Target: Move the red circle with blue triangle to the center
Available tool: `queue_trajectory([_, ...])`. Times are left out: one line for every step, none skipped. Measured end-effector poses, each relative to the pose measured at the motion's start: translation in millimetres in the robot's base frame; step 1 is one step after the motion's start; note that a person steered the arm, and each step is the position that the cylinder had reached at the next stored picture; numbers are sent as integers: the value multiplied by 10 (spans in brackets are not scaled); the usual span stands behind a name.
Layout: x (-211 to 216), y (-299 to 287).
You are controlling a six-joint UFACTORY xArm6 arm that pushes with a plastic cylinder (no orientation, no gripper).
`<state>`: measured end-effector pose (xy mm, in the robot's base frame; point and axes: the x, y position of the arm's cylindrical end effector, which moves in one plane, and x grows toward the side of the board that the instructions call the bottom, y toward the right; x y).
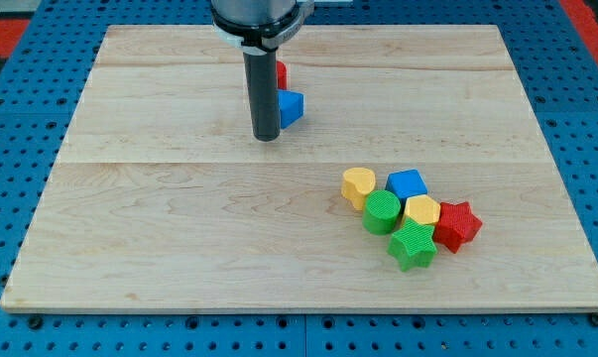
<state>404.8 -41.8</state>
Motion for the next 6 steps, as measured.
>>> queue_trajectory([18, -267])
queue_trajectory([-681, -373])
queue_trajectory([-1274, -596])
queue_trajectory([-1418, -218])
queue_trajectory([-934, 240])
queue_trajectory([-515, 612])
